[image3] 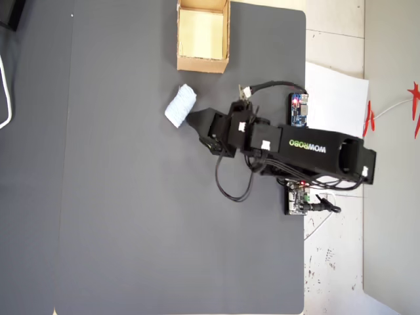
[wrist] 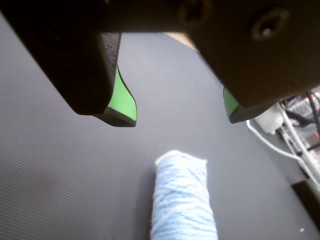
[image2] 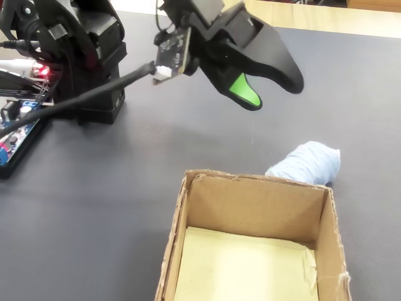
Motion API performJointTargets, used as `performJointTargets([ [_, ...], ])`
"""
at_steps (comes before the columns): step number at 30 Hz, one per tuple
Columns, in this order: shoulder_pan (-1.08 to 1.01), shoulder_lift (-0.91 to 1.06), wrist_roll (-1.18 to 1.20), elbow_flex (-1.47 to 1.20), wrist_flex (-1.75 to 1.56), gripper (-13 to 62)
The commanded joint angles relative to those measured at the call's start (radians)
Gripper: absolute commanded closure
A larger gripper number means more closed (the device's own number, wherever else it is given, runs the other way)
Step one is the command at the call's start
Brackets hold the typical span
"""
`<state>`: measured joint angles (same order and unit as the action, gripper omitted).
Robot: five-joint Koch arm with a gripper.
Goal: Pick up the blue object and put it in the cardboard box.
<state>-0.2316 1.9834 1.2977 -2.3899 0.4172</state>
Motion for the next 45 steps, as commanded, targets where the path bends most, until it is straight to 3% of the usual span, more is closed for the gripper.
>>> performJointTargets([
  [1,-0.006,-0.012,0.017,0.087,-0.003,16.4],
  [25,-0.147,-0.518,0.060,0.360,-0.017,17.2],
  [29,-0.160,-0.574,0.067,0.376,-0.025,24.9],
  [35,-0.187,-0.568,0.101,0.356,-0.054,44.5],
  [45,-0.164,-0.360,0.253,0.133,-0.518,44.9],
])
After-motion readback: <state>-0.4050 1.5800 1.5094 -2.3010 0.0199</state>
